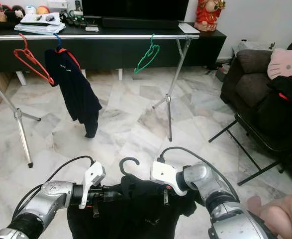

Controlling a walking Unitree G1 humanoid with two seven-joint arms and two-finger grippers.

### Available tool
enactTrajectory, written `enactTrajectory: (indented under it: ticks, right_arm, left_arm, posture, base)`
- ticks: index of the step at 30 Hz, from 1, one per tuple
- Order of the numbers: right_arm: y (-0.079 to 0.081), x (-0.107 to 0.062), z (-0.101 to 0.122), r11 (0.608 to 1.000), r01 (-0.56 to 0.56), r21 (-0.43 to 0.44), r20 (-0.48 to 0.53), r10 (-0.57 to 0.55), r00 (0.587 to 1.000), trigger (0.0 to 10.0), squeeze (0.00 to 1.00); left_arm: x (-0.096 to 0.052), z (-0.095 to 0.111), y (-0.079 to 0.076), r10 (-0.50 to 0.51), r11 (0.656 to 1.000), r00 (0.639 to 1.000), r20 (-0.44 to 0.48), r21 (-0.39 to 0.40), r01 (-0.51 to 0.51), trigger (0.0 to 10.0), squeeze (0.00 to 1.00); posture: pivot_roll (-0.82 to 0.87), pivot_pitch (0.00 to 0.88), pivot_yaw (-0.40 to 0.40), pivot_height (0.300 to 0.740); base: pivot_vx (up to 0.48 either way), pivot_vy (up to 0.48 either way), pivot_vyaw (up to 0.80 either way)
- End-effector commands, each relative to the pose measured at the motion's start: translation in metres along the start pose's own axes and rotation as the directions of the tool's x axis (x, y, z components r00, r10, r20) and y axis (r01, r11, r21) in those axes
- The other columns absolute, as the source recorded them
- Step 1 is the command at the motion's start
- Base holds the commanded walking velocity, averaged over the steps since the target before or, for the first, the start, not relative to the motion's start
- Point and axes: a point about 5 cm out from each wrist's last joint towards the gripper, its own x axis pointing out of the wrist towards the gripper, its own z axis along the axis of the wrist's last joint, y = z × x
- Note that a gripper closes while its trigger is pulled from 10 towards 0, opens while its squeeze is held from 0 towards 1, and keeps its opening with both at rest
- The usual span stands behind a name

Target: Hang hanger

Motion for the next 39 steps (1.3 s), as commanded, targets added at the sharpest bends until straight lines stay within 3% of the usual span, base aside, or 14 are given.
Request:
enactTrajectory:
  ticks: [1, 2, 3, 4, 5, 15, 21, 28, 31, 34, 37, 39]
  right_arm:
    - [-0.006, -0.006, 0.005, 0.999, 0.039, 0.015, 0.050, -0.039, 0.998, 10.0, 0.00]
    - [-0.006, -0.006, 0.005, 0.999, 0.029, 0.032, 0.053, -0.031, 0.998, 10.0, 0.21]
    - [-0.006, -0.006, 0.005, 0.999, 0.029, 0.032, 0.053, -0.031, 0.998, 10.0, 0.21]
    - [-0.006, -0.006, 0.005, 0.999, 0.020, 0.046, 0.060, -0.023, 0.998, 10.0, 0.68]
    - [-0.006, -0.006, 0.005, 0.999, 0.017, 0.049, 0.066, -0.020, 0.998, 10.0, 1.00]
    - [-0.008, -0.010, 0.008, 0.999, 0.003, 0.052, 0.066, -0.006, 0.998, 10.0, 1.00]
    - [-0.011, -0.013, 0.011, 0.999, -0.014, 0.048, 0.064, 0.011, 0.998, 10.0, 1.00]
    - [-0.011, -0.017, 0.009, 1.000, -0.018, 0.018, 0.027, 0.017, 0.999, 10.0, 1.00]
    - [-0.016, -0.021, 0.010, 0.999, 0.043, 0.001, 0.032, -0.043, 0.999, 10.0, 1.00]
    - [-0.027, -0.029, 0.016, 0.980, 0.199, 0.025, 0.110, -0.201, 0.973, 10.0, 1.00]
    - [-0.037, -0.037, 0.015, 0.915, 0.388, 0.108, 0.146, -0.401, 0.904, 10.0, 1.00]
    - [-0.039, -0.042, 0.007, 0.847, 0.492, 0.200, 0.167, -0.524, 0.835, 10.0, 1.00]
  left_arm:
    - [-0.001, -0.001, 0.003, 0.037, 0.999, 0.999, 0.008, -0.010, -0.037, 0.0, 0.00]
    - [-0.001, -0.001, 0.003, 0.040, 0.999, 0.999, 0.006, -0.009, -0.040, 0.0, 0.00]
    - [-0.001, -0.001, 0.003, 0.040, 0.999, 0.999, 0.006, -0.009, -0.040, 0.0, 0.00]
    - [-0.001, -0.001, 0.003, 0.043, 0.999, 0.999, 0.006, -0.008, -0.043, 0.0, 0.00]
    - [-0.002, 0.000, 0.003, 0.044, 0.999, 0.999, 0.006, -0.006, -0.044, 0.0, 0.00]
    - [-0.003, -0.006, 0.005, 0.081, 0.997, 0.996, -0.032, 0.014, -0.081, 0.0, 0.00]
    - [-0.002, -0.007, 0.009, 0.146, 0.989, 0.988, -0.054, 0.042, -0.143, 0.0, 0.00]
    - [-0.006, -0.008, 0.019, 0.287, 0.956, 0.957, -0.044, 0.071, -0.283, 0.0, 0.00]
    - [-0.009, -0.010, 0.023, 0.363, 0.929, 0.931, -0.039, 0.084, -0.359, 0.0, 0.00]
    - [-0.012, -0.011, 0.026, 0.451, 0.889, 0.892, -0.012, 0.090, -0.448, 0.0, 0.00]
    - [-0.018, -0.011, 0.031, 0.550, 0.831, 0.835, 0.018, 0.089, -0.549, 0.0, 0.00]
    - [-0.024, -0.011, 0.036, 0.632, 0.771, 0.774, 0.035, 0.081, -0.632, 0.0, 0.00]
  posture:
    - [0.02, 0.083, -0.134, 0.740]
    - [0.02, 0.086, -0.134, 0.740]
    - [0.02, 0.086, -0.134, 0.740]
    - [0.02, 0.087, -0.134, 0.740]
    - [0.02, 0.089, -0.133, 0.740]
    - [0.02, 0.094, -0.134, 0.740]
    - [0.01, 0.095, -0.134, 0.740]
    - [0.01, 0.098, -0.129, 0.740]
    - [0.00, 0.096, -0.129, 0.740]
    - [-0.01, 0.093, -0.124, 0.740]
    - [-0.01, 0.097, -0.120, 0.740]
    - [-0.02, 0.098, -0.120, 0.740]
  base:
    - [0.000, 0.000, 0.00]
    - [0.000, 0.000, 0.00]
    - [0.000, 0.000, 0.00]
    - [0.000, 0.000, 0.00]
    - [0.000, 0.000, 0.00]
    - [0.000, 0.000, 0.00]
    - [0.000, 0.000, 0.00]
    - [0.000, 0.000, 0.00]
    - [0.000, 0.000, 0.00]
    - [0.000, 0.000, 0.00]
    - [0.000, 0.000, 0.00]
    - [0.000, 0.000, 0.00]
